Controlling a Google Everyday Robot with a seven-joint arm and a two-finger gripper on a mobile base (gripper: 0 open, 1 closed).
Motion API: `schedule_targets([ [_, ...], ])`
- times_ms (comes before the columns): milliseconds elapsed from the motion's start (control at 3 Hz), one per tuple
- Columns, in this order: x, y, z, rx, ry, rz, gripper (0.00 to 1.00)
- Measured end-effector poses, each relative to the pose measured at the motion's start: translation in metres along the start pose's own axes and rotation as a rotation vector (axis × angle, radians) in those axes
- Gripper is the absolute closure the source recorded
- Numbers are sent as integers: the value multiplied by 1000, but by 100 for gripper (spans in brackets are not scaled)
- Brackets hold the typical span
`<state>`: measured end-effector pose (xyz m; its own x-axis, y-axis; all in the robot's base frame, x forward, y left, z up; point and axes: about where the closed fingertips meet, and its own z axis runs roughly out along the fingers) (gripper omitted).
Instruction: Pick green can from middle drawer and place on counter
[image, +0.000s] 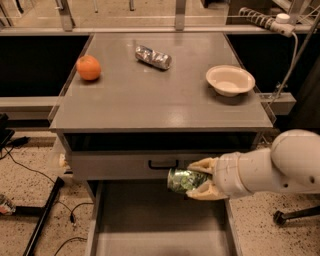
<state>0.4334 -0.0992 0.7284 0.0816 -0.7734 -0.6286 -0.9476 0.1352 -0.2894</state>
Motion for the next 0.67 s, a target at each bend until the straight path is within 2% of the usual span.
schedule_targets([
  [333, -36, -21, -64, 47, 34, -21, 100],
  [667, -80, -42, -111, 95, 49, -69, 100],
])
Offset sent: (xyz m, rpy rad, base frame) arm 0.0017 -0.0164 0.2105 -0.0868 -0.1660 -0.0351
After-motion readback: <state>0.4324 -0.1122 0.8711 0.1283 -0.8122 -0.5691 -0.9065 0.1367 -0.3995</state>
